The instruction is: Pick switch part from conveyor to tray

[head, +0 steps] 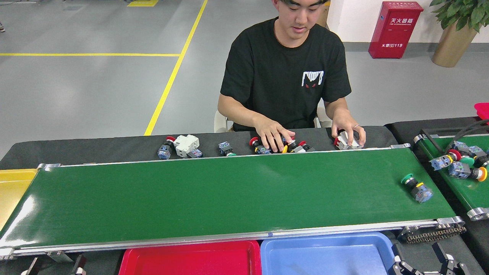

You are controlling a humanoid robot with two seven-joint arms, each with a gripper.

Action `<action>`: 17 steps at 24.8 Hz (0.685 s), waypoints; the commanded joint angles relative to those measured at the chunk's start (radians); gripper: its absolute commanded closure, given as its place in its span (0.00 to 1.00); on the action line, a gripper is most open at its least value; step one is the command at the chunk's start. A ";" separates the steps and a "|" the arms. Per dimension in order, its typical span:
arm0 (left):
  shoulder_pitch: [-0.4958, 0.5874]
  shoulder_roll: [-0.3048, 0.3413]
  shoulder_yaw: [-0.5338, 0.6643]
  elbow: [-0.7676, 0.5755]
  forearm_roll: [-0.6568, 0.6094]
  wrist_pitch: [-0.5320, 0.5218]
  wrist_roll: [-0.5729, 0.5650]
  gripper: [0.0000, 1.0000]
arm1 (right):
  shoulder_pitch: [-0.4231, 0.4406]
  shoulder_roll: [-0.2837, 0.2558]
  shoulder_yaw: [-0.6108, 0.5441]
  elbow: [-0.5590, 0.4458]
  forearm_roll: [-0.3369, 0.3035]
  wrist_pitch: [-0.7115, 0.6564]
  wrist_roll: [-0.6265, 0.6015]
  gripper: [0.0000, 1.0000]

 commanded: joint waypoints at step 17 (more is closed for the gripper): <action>-0.055 0.010 -0.003 -0.003 -0.003 0.003 0.002 0.00 | -0.307 -0.012 -0.064 0.244 0.008 0.005 0.211 0.00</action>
